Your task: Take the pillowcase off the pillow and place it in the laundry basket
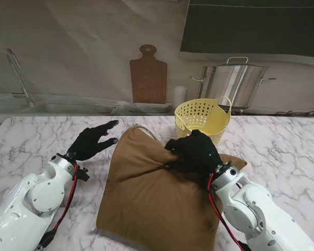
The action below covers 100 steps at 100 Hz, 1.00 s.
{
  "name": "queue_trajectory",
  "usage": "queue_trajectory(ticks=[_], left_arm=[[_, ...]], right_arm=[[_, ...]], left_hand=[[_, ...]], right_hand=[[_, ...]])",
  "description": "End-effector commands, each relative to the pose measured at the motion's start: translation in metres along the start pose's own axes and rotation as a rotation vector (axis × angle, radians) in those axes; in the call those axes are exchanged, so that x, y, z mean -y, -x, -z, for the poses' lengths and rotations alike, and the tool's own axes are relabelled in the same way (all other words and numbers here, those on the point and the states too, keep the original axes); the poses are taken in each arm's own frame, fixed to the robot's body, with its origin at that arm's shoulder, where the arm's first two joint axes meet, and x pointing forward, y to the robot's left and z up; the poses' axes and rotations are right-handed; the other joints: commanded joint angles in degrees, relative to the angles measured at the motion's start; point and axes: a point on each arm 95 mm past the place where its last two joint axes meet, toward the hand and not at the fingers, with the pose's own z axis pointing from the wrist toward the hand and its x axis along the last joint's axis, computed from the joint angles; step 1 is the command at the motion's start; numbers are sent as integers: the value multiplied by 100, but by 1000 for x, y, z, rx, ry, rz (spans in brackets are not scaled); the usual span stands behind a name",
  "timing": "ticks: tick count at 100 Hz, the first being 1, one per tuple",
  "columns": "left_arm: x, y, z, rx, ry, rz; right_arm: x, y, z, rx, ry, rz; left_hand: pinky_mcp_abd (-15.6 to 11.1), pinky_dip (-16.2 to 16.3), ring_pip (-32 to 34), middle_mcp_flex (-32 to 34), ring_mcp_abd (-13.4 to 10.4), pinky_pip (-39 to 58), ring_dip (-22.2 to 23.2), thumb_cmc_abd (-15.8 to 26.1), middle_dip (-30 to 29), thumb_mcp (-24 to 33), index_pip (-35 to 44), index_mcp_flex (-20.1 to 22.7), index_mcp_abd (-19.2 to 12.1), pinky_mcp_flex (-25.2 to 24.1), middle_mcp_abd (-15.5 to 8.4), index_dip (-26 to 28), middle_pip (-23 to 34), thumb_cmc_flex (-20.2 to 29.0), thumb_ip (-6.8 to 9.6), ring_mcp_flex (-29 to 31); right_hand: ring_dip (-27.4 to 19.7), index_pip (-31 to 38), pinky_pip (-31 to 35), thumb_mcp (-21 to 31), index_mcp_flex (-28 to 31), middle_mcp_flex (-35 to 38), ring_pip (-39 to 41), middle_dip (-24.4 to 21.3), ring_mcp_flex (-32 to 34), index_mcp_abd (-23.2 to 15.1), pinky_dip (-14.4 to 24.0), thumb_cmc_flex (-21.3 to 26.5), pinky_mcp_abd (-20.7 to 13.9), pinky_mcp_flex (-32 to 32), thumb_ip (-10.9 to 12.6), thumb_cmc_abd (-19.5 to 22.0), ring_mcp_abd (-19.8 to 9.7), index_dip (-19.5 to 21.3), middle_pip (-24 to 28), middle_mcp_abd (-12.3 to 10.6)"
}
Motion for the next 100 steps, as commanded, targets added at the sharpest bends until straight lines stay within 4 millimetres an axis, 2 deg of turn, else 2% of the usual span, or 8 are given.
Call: queue_trajectory(ticks=[1, 20, 35, 47, 58, 76, 89, 100], left_arm=[[-9, -4, -5, -8, 42, -7], [-12, -17, -14, -44, 60, 79], [-8, -20, -13, -53, 58, 106], [-1, -14, -8, -43, 29, 93], [4, -10, -2, -39, 3, 108], [8, -14, 4, -63, -16, 139], [2, -22, 2, -91, 36, 178], [-4, -27, -1, -105, 71, 198]], right_arm=[[-8, -5, -9, -16, 30, 13], [-9, -8, -22, -27, 54, 32], [-10, -6, -29, -21, 78, 52], [-12, -3, -32, -6, 93, 67], [-13, -2, -34, 2, 97, 74], [-13, -1, -38, 3, 92, 95], [-11, -1, -42, 2, 94, 99], [-10, -2, -44, 3, 96, 92]], left_hand=[[35, -20, -51, -161, 84, -2026, -81, 99, -69, -43, -125, -283, 160, -122, 109, -183, -116, -233, 36, -40], [11, 9, -44, -233, 160, -2045, -78, 218, -118, -62, -159, -436, 434, -98, 306, -323, -214, -809, -7, -56], [-11, 16, -5, -148, 195, -2046, -59, 207, -102, -43, 72, -250, 487, -28, 365, -203, -198, -977, -17, -23], [-7, 66, 63, 37, 170, -1948, -11, 93, 177, -20, 430, 7, 390, 28, 207, 179, 46, -838, -6, 42], [-22, 282, 437, 357, 220, -1543, 365, -36, 914, 2, 708, 322, 264, 142, 93, 841, 538, -468, 25, 226], [-117, 579, 943, 902, 201, -805, 914, -137, 1337, 21, 625, 720, 249, 552, 77, 874, 923, -103, 49, 755], [-75, 497, 838, 1021, 266, -763, 852, -183, 950, 17, 367, 611, 328, 581, 160, 525, 638, -176, 40, 839], [-60, 271, 529, 652, 251, -1061, 558, -290, 215, 5, -8, 111, 414, 498, 309, 26, 51, -404, 25, 716]], right_hand=[[237, 864, 38, 1014, 394, 284, 464, 225, 423, -1349, -77, 991, -187, 4, 392, 736, -977, 406, 637, -206], [201, 829, 13, 937, 354, 248, 329, 238, 421, -1425, -101, 986, -173, -20, 382, 797, -983, 440, 589, -275], [195, 818, 9, 898, 337, 242, 285, 246, 424, -1451, -107, 990, -171, -31, 387, 819, -984, 456, 575, -297], [193, 816, 10, 881, 323, 232, 262, 249, 426, -1460, -108, 995, -180, -33, 394, 837, -986, 466, 567, -312], [196, 816, -2, 860, 318, 223, 253, 257, 430, -1451, -112, 1001, -170, -54, 399, 844, -986, 470, 567, -310], [202, 810, -9, 838, 314, 220, 237, 269, 431, -1452, -114, 1006, -159, -61, 414, 855, -992, 471, 570, -318], [203, 808, -9, 824, 309, 213, 222, 272, 431, -1447, -113, 1010, -154, -60, 420, 865, -1002, 472, 565, -322], [208, 805, -17, 812, 306, 212, 217, 276, 433, -1453, -115, 1015, -134, -69, 424, 874, -1002, 474, 566, -325]])
